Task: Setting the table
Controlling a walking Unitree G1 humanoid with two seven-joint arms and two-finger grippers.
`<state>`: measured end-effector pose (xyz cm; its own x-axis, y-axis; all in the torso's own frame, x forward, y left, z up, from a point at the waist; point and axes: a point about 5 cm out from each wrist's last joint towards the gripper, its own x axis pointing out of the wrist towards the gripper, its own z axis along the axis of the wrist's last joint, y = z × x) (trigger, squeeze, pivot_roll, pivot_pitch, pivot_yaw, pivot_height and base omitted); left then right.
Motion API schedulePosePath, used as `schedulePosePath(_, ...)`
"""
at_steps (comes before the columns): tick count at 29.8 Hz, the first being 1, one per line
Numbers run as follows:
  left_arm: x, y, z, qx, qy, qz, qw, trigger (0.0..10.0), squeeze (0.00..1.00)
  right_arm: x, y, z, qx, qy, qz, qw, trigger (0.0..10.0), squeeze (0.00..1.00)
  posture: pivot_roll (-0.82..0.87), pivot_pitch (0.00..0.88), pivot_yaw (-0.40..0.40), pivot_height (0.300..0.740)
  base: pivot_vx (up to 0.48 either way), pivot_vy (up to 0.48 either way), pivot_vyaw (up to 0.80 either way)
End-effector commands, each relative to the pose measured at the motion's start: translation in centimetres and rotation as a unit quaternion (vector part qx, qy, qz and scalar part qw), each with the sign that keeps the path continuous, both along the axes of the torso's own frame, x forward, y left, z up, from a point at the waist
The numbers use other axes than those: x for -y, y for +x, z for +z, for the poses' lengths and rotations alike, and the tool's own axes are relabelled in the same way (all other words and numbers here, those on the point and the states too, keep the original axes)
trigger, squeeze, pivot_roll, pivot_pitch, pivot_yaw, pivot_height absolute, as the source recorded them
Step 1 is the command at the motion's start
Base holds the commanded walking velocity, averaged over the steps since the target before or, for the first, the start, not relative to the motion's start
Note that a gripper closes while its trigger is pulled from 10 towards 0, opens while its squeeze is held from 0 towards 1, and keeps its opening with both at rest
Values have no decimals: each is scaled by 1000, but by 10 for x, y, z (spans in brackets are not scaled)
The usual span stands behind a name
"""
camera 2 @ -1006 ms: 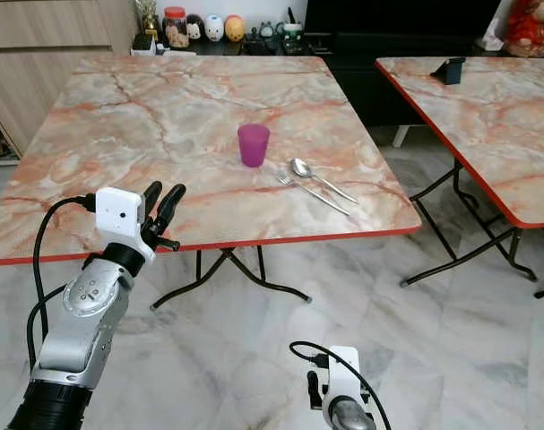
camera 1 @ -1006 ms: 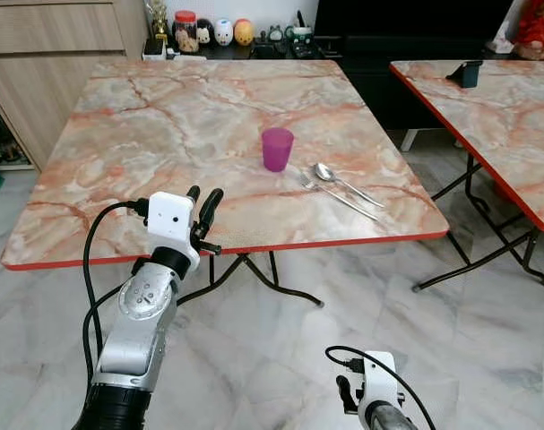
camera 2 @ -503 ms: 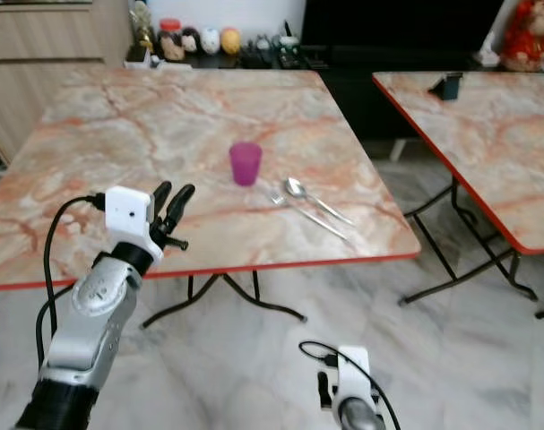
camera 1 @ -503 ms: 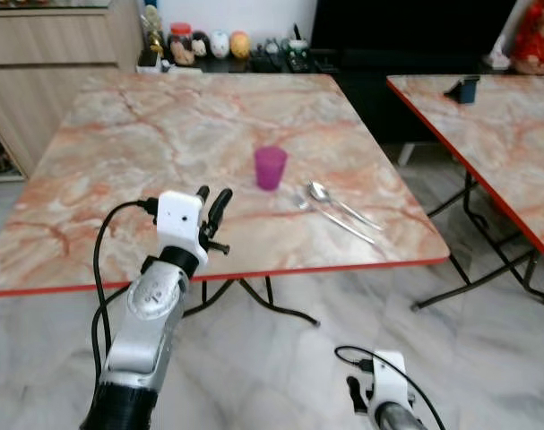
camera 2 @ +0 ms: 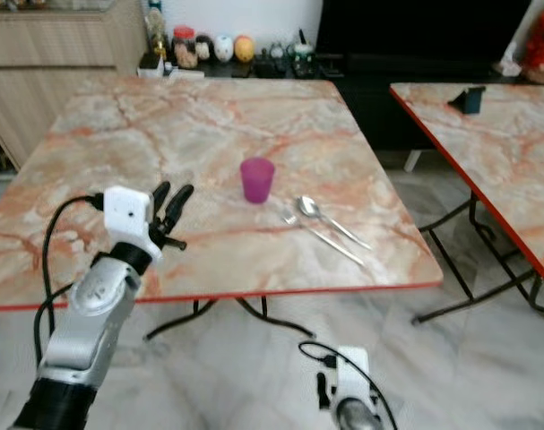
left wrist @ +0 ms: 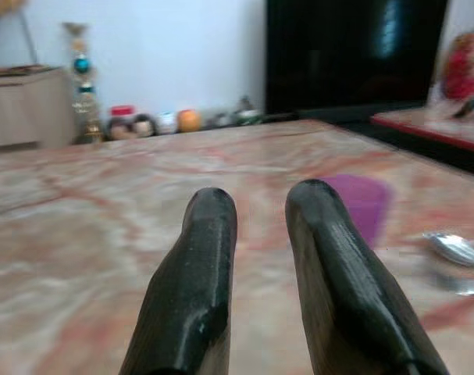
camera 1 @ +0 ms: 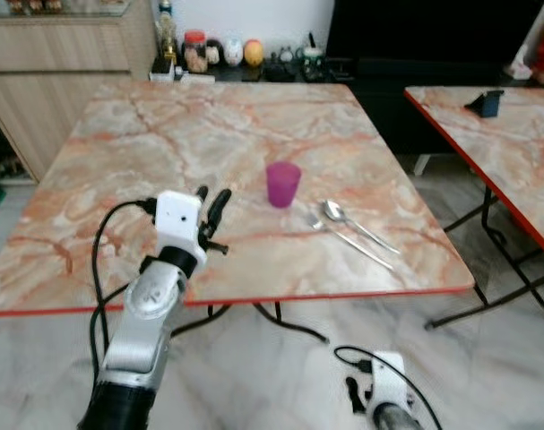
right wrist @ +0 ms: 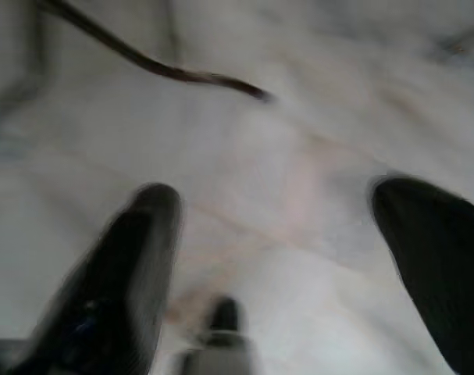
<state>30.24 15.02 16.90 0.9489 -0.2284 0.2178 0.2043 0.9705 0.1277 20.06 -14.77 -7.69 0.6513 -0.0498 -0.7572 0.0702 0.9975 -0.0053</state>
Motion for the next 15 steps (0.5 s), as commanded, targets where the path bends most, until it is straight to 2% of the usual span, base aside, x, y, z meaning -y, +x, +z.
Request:
schedulePosePath(1, 12, -1, 4, 6, -3, -20, 1000, 10000, 0, 14, -3, -1, -3, -15, -12, 1000, 10000, 0, -5, 0, -67, 740, 270, 0, 0)
schedulePosePath(13, 12, -1, 4, 7, 0, -19, 1000, 10000, 0, 14, -3, -1, -4, -18, -12, 1000, 10000, 0, -4, 0, -67, 740, 270, 0, 0)
schedulePosePath(15, 12, -1, 5, 10, 5, -19, 1000, 10000, 0, 14, -3, -1, -5, -18, -11, 1000, 10000, 0, -4, 0, -67, 740, 0, 0, 0)
